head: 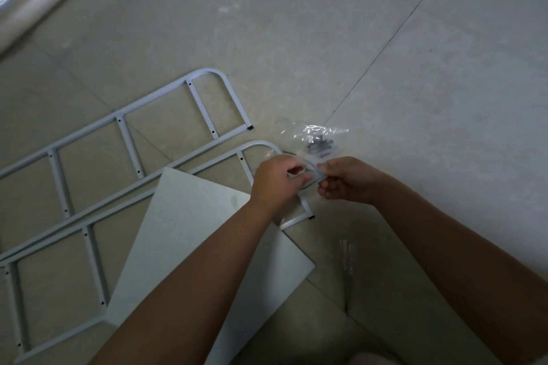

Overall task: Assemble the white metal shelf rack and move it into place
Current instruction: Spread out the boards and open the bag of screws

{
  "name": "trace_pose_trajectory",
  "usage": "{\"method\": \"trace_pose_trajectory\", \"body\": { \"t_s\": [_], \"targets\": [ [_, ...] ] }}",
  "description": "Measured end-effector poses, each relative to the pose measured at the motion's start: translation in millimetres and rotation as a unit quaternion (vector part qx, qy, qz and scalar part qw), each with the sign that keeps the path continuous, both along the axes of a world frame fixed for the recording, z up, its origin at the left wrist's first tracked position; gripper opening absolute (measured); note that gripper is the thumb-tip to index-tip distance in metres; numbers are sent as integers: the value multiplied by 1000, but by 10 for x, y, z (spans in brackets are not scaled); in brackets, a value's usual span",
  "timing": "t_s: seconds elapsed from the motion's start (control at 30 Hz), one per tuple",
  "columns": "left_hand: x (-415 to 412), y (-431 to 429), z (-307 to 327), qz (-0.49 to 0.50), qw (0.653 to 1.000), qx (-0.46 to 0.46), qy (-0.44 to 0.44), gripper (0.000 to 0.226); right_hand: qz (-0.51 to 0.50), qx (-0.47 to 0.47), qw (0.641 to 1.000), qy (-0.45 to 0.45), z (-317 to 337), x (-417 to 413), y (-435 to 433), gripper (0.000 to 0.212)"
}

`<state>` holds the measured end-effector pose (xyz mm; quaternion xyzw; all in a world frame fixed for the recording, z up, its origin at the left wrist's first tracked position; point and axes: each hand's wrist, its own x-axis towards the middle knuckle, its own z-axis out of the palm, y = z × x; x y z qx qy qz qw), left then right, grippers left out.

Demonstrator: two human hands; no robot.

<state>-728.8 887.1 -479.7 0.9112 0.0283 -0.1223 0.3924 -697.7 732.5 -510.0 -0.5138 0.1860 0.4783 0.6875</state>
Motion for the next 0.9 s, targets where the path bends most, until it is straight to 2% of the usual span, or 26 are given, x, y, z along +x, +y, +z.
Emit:
{"method": "trace_pose_trajectory", "body": {
  "t_s": [0.13, 0.23, 0.3, 0.37, 0.53, 0.67, 0.77, 0.9],
  "targets": [
    [14, -15, 7, -49, 998, 34, -28, 17, 7, 7, 1000, -18, 22, -8, -21, 24],
    [24, 19, 29, -70, 995, 55, -53, 19, -78, -30, 996, -31, 70, 25, -4, 25],
    [-6, 96, 67, -50, 992, 58, -102, 19, -154, -88, 980, -92, 109, 95, -66, 25],
    [-48, 181, 101, -4, 990, 48, -129, 23, -182, -131, 960, -169, 173, 188, -210, 24],
    [-35, 117, -30, 109, 993, 31, -21, 19, -209, -108, 944, -232, 263, 287, -470, 16],
    [36, -187, -197, 200, 977, -34, 58, 20, -299, -128, 929, -176, 180, 286, -652, 20],
    [101, -355, -271, 223, 970, -38, 92, 17, -350, -217, 901, -139, 50, 265, -834, 27],
    [165, -431, -321, 160, 981, 34, 102, 20, -217, -388, 888, -118, -132, 188, -987, 29]
  ]
}}
